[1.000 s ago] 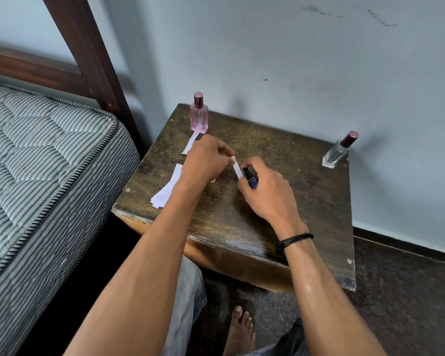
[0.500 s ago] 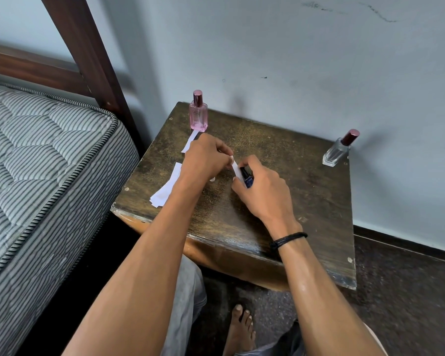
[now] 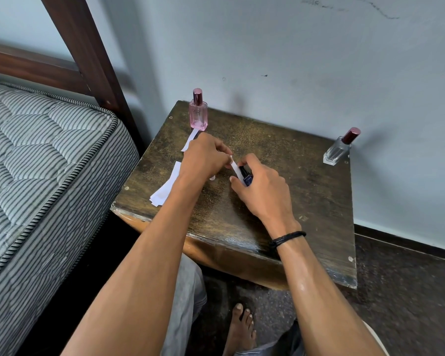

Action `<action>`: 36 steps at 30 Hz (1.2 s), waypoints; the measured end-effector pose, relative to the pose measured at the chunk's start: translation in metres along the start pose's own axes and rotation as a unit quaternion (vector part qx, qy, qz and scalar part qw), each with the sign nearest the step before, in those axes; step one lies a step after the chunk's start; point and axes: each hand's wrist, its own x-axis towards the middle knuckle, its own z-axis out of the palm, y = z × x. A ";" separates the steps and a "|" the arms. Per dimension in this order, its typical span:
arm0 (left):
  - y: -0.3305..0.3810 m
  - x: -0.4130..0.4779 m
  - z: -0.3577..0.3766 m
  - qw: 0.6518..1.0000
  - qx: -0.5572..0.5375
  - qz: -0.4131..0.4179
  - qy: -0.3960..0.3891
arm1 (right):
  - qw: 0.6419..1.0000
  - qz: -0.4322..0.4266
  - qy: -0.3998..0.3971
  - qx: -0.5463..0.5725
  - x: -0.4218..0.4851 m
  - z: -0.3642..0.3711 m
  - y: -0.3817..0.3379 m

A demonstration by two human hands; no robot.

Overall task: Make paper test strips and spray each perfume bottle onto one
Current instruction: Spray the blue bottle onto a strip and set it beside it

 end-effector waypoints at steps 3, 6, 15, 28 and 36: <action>0.000 0.000 0.000 1.000 0.000 0.000 -0.004 | 1.000 0.000 0.000 -0.004 0.000 0.000 0.000; 0.000 0.000 0.000 1.000 -0.005 -0.004 -0.010 | 1.000 -0.003 0.000 -0.008 -0.001 -0.001 0.000; -0.001 0.000 0.000 1.000 -0.010 -0.011 -0.018 | 1.000 -0.001 0.000 -0.005 0.000 0.000 0.000; -0.002 0.001 -0.002 0.999 -0.023 -0.012 -0.020 | 1.000 0.003 0.006 -0.004 0.001 0.002 0.002; -0.003 0.001 -0.003 0.999 -0.021 -0.014 -0.019 | 1.000 0.013 0.001 0.001 0.001 0.000 0.002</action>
